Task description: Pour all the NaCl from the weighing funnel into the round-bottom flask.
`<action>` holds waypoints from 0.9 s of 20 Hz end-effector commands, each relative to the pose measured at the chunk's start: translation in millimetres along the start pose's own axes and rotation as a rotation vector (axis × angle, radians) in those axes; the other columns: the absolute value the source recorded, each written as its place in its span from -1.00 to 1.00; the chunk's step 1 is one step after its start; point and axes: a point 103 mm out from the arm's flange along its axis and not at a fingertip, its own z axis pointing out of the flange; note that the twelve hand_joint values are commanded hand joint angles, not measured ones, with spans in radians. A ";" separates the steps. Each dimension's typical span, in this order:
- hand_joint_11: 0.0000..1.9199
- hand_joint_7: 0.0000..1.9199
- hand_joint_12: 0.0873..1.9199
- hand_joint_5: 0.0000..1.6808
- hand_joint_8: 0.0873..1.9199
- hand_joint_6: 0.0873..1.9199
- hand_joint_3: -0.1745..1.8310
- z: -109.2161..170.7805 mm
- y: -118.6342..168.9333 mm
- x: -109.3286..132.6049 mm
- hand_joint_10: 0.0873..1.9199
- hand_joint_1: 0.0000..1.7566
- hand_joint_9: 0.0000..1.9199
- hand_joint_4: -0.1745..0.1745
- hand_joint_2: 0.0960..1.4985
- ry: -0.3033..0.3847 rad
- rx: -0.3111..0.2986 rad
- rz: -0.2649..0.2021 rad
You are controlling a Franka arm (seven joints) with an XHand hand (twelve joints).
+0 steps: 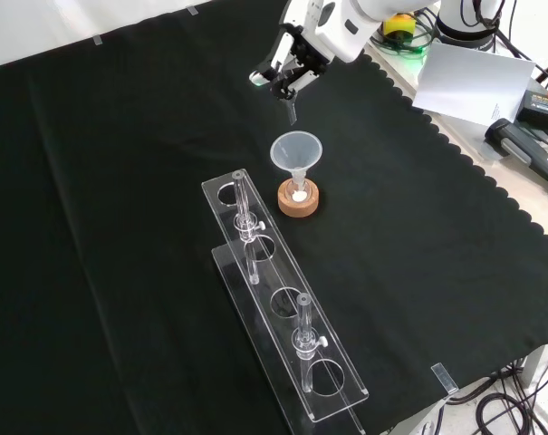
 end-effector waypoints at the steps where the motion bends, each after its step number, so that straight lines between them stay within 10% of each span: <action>1: -1.00 0.78 0.49 0.79 -1.00 -0.75 0.02 6.5 2.9 2.8 -0.93 0.32 0.22 1.00 -0.46 0.003 0.012 0.007; 7: -1.00 0.78 0.49 0.79 -1.00 -0.75 0.02 14.1 3.2 0.7 -0.93 0.32 0.22 1.00 -0.46 0.048 0.021 0.028; 18: -1.00 0.79 0.49 0.79 -1.00 -0.74 0.02 33.1 -12.5 -37.7 -0.94 0.32 0.23 1.00 -0.46 0.239 0.023 0.259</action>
